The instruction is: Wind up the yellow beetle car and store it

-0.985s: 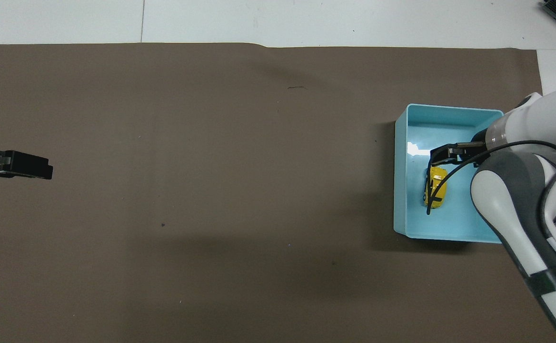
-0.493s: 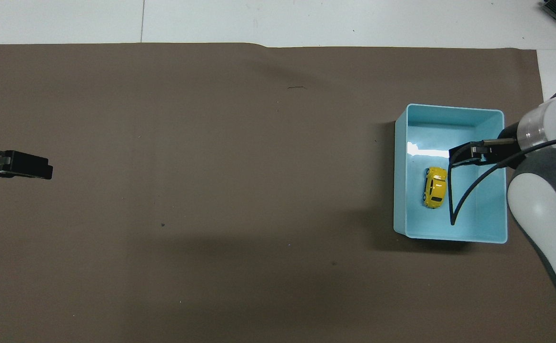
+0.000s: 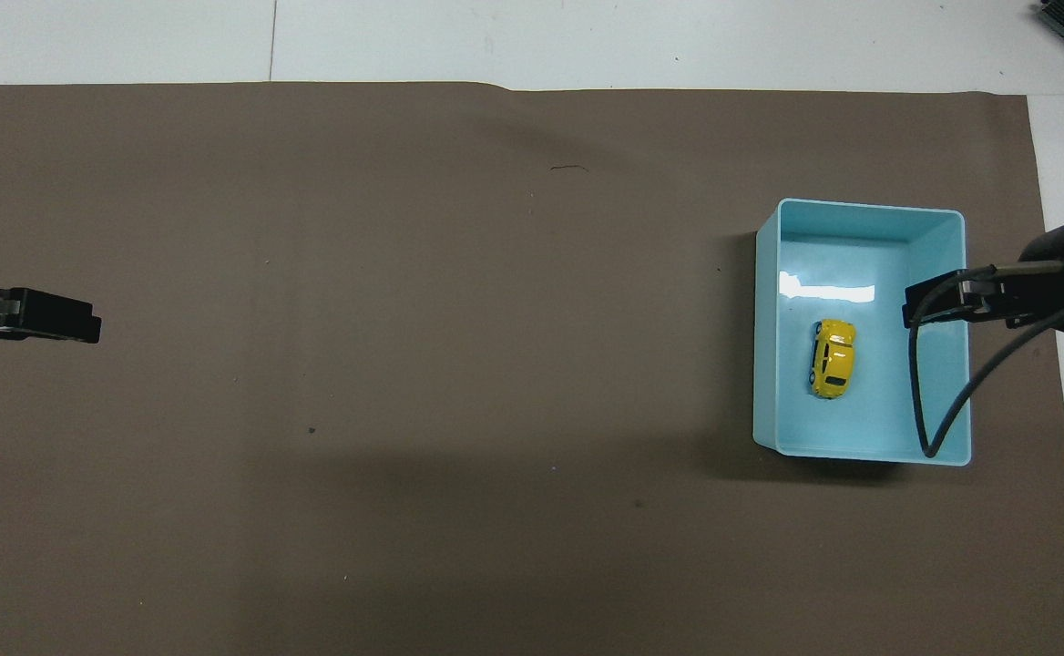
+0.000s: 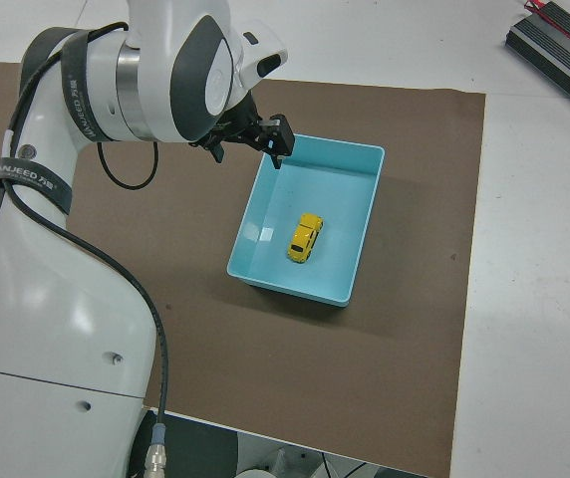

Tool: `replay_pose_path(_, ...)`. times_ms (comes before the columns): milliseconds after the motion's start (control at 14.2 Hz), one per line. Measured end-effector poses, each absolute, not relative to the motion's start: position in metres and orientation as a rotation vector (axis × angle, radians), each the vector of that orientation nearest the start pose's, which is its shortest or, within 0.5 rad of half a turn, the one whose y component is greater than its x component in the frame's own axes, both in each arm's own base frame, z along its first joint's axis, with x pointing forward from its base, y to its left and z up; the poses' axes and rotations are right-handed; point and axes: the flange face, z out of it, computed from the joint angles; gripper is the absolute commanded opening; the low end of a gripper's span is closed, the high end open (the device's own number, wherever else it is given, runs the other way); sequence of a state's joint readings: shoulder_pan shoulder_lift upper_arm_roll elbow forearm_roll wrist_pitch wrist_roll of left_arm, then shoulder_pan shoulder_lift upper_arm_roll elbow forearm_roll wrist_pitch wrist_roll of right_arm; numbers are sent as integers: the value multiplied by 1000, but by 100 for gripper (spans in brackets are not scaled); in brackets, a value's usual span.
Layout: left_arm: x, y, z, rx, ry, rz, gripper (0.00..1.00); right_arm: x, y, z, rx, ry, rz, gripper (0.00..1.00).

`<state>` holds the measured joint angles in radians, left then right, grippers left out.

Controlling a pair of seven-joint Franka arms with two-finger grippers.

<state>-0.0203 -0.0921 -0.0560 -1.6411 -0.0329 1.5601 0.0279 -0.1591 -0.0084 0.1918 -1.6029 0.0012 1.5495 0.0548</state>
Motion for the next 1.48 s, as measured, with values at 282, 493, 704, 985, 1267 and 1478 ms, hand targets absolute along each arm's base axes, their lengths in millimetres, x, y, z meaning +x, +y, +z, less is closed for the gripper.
replay_pose_path(282,523,-45,640,-3165,165,-16,100,547,18,621,-3143,34,66,100)
replay_pose_path(493,523,-45,640,-3165,166,-16,100,547,18,621,-3143,30,66,100)
replay_pose_path(704,523,-45,640,-3165,165,-16,100,547,18,621,-3143,28,66,100)
replay_pose_path(985,523,-45,640,-3165,166,-16,100,547,18,621,-3143,28,65,100)
replay_pose_path(1267,523,-45,640,-3165,166,-16,100,547,18,621,-3143,57,63,100)
replay_pose_path(1478,523,-45,640,-3165,166,-16,100,547,18,621,-3143,65,63,100)
